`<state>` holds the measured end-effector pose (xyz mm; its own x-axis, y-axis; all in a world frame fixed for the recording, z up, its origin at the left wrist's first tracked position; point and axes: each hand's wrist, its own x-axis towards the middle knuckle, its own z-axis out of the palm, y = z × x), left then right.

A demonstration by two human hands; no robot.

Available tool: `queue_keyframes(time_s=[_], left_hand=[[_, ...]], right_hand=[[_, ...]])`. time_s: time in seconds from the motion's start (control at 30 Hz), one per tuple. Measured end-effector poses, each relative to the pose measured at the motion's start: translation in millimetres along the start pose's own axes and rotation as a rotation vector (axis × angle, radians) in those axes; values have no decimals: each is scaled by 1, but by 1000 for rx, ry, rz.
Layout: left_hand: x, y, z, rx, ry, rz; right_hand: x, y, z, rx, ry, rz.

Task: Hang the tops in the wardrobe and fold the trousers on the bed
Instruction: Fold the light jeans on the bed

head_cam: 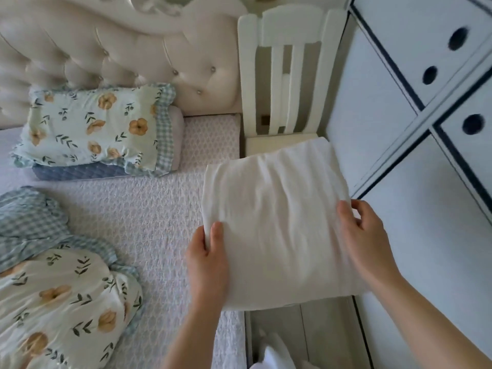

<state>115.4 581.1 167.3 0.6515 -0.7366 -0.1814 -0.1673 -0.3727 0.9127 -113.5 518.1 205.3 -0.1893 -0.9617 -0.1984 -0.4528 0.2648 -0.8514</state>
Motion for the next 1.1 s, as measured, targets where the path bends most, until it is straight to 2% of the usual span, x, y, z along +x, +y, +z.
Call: queue_keyframes(time_s=[0.33,0.53,0.8,1.1], left_hand=[[-124,19,51,5,-207,32],[-177,28,70,25,-343,33],[-192,43,84,37,-701,-22],[-195,45,105,112,-856,83]], right_hand=[[-79,66,-133,211,167,189],[-130,96,-182,287,286,209],[-178,120,-203,361,492,242],[-220,143,-188,355,728,323]])
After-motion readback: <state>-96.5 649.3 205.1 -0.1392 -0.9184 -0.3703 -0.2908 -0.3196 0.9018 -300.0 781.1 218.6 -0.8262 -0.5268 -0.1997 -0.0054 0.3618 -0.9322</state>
